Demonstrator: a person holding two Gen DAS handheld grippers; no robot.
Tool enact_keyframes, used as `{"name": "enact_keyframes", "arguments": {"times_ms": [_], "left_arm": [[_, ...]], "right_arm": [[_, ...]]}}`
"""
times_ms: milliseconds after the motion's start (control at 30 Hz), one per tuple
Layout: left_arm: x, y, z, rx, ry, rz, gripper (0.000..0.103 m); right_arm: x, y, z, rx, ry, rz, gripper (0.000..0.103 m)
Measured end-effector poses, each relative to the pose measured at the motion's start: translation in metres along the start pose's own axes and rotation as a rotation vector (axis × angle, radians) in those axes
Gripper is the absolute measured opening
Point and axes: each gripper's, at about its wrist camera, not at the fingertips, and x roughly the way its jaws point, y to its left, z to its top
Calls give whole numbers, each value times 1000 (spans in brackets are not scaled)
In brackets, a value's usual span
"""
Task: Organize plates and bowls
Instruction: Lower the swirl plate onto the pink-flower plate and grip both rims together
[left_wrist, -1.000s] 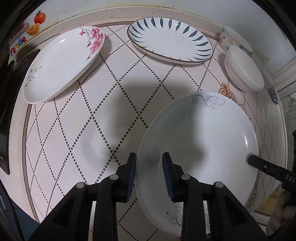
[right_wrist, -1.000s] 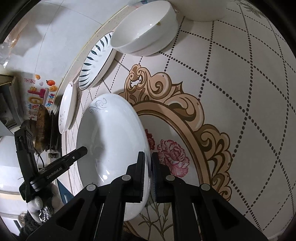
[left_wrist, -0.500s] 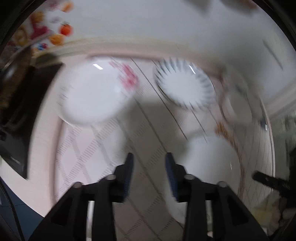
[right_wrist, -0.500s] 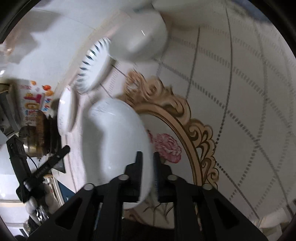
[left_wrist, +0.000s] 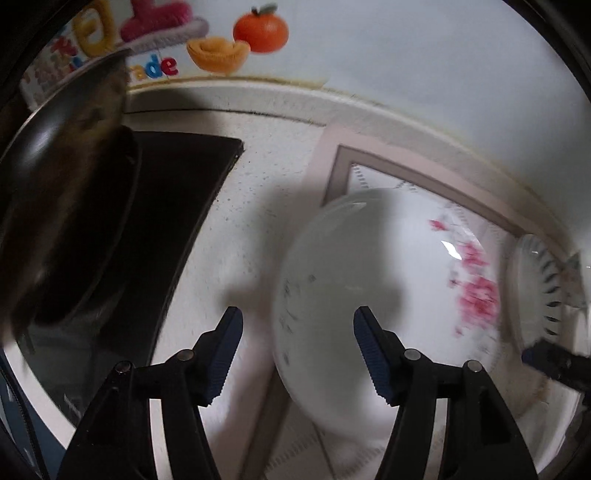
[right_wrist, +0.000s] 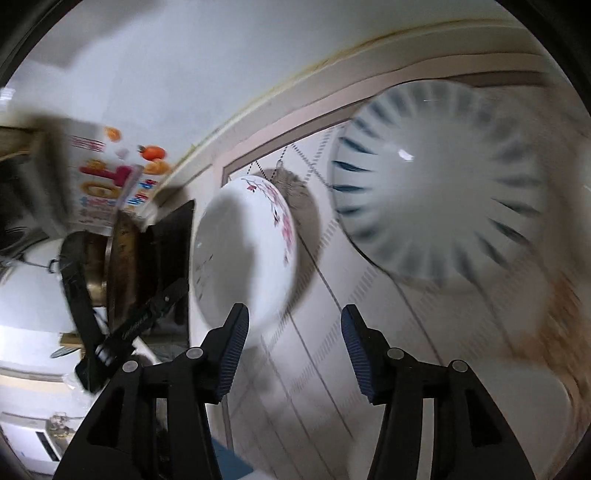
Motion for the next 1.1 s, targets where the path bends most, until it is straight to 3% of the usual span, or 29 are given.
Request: {"name": "enact_keyframes", "arguments": {"times_ms": [133, 167, 200, 300, 667, 867, 1100], "left_arm": [[22, 8, 9, 18, 34, -28, 58], [24, 9, 9, 14, 38, -40, 46], [27, 10, 10, 15, 50, -55, 25], [33, 13, 10, 19, 57, -74, 21], [2, 4, -6, 37, 18, -98, 20], [-42, -26, -24, 59, -18, -140, 20], [-78, -87, -64, 102, -21, -210, 20]], "right_arm": [[42, 10, 30, -12, 0, -55, 51], [52, 12, 36, -13, 3, -69, 38], [59, 12, 39, -6, 6, -71, 24], [69, 9, 45, 6, -18, -105, 9], [58, 1, 28, -3, -50, -101, 9], [9, -11, 3, -19, -73, -71, 9], [-77, -45, -40, -24, -125, -53, 9]]}}
